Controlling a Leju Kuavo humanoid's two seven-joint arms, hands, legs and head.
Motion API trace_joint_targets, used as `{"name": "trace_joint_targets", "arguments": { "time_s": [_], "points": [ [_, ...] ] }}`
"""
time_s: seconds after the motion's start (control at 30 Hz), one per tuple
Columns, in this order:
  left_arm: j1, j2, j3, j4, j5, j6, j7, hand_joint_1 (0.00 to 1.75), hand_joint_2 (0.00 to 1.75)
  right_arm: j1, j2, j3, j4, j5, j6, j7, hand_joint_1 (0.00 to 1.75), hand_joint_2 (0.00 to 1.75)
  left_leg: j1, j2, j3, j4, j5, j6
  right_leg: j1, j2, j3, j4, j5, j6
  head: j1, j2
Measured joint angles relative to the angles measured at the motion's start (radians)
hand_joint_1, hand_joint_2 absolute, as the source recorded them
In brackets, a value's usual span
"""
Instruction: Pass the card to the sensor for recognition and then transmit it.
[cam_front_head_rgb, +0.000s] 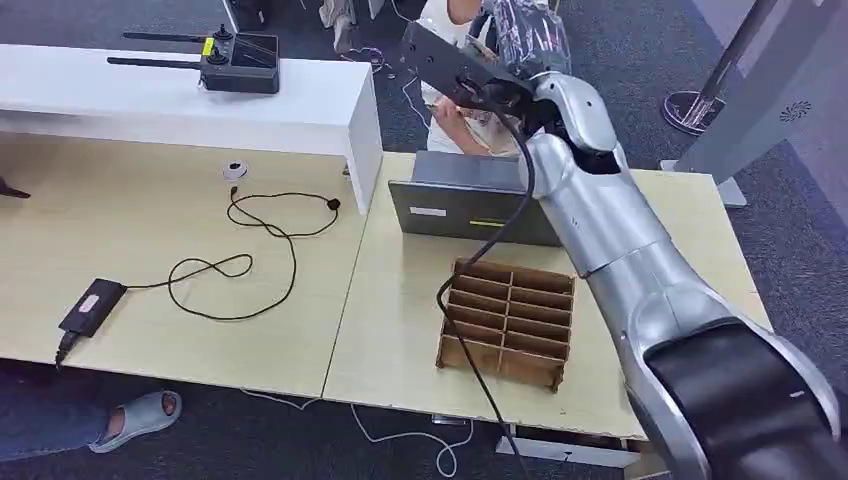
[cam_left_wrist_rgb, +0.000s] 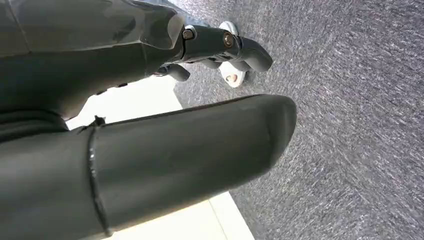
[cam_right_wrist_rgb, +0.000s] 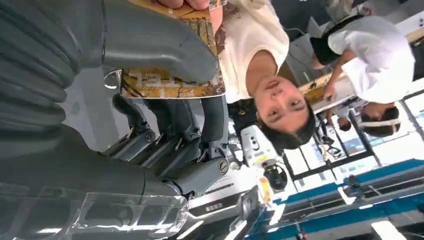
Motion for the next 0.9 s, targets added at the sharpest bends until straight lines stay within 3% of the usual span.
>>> {"name": "trace_joint_targets", "arguments": {
  "time_s": [0.03, 0.07, 0.3, 0.57, 0.9],
  "points": [
    [0.0, -0.001, 0.0, 0.0, 0.0, 0.0, 0.0, 0.0, 0.0, 0.0, -0.002, -0.002, 0.003, 0.001, 0.001, 0.0, 0.12, 1.75, 0.0, 0.0, 0.0, 0.0, 0.0, 0.0, 0.0, 0.0, 0.0, 0.0, 0.0, 0.0, 0.0, 0.0],
    [0.0, -0.002, 0.0, 0.0, 0.001, 0.0, 0.003, 0.0, 0.0, 0.0, -0.003, -0.005, 0.007, 0.003, 0.003, 0.0, 0.0, 1.75, 0.0, 0.0, 0.0, 0.0, 0.0, 0.0, 0.0, 0.0, 0.0, 0.0, 0.0, 0.0, 0.0, 0.0],
    [-0.001, -0.007, 0.0, 0.0, 0.002, 0.01, 0.005, 0.0, 0.0, -0.005, -0.008, -0.018, 0.028, 0.009, 0.012, 0.013, 0.0, 1.75, 0.0, 0.0, 0.0, 0.0, 0.0, 0.0, 0.0, 0.0, 0.0, 0.0, 0.0, 0.0, 0.0, 0.0],
    [-0.004, -0.011, -0.001, 0.0, 0.001, 0.019, 0.014, 0.0, 0.0, -0.006, -0.052, -0.047, 0.046, 0.003, 0.003, -0.009, 0.0, 1.75, 0.0, 0.001, 0.0, 0.0, 0.0, 0.0, 0.0, 0.001, 0.0, 0.0, 0.001, -0.001, 0.0, 0.0],
    [-0.013, -0.028, -0.001, 0.0, 0.003, 0.034, 0.037, 0.0, 0.0, -0.006, -0.054, -0.061, 0.052, 0.003, -0.015, -0.018, 0.0, 1.75, 0.0, 0.001, 0.0, 0.0, 0.0, 0.0, 0.0, 0.001, 0.0, 0.0, 0.001, -0.001, 0.0, 0.0]
  ]
}}
